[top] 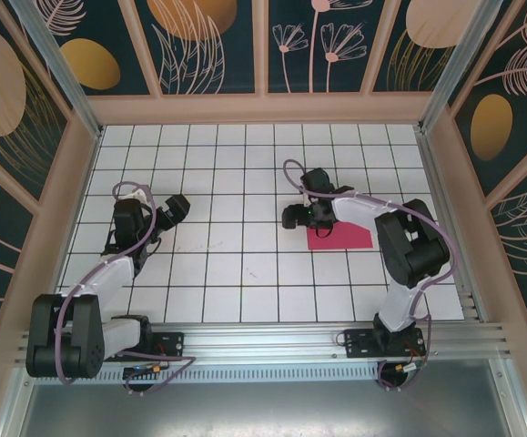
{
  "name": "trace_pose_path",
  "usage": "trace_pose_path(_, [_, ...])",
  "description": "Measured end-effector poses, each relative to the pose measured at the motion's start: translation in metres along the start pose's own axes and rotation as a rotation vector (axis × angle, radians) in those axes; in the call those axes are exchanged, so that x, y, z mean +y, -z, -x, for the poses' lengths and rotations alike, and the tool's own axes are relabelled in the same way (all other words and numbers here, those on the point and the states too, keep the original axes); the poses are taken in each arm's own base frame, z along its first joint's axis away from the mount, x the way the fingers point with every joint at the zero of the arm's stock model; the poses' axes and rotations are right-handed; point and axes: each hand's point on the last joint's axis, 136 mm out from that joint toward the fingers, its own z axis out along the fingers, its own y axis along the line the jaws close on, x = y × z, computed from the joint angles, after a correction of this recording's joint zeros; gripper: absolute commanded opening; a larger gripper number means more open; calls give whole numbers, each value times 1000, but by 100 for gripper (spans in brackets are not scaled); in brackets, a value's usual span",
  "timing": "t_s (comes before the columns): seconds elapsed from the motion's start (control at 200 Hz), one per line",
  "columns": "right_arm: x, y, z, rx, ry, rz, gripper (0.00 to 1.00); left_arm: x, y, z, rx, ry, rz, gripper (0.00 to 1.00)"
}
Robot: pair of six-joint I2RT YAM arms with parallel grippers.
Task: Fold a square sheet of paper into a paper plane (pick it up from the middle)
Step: Rotate the square sheet of paper at the middle-right of the table.
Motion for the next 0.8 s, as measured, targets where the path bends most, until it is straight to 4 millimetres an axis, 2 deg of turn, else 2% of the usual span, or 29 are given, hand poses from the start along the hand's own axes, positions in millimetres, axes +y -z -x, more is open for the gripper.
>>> trace_pose_path(0.135, [16,3,-12,38,62,11,89,0,-3,-2,13,1,-2,99])
trace_pose_path(0.19, [17,7,-13,40,62,-6,89,-2,-4,-3,20,-1,-5,99])
trace_pose_path(0.26, [12,17,-5,17,34,-28,89,-7,-7,-6,38,-11,-15,98])
trace_pose_path(0.325, [-1,29,10,-23,-14,-45,89,-16,-12,-11,60,-31,-29,99])
trace_pose_path(0.415, [-35,44,30,-74,-101,-86,89,-33,-21,-21,105,-63,-59,99])
trace_pose_path(0.475, [-57,49,36,-87,-141,-121,89,-44,-28,-29,136,-82,-78,98])
trace_pose_path(0.535, [-72,50,33,-75,-157,-153,90,-54,-35,-39,168,-99,-92,99])
trace_pose_path(0.801, [-80,34,14,22,-108,-184,91,-101,-63,-95,317,-185,-155,98])
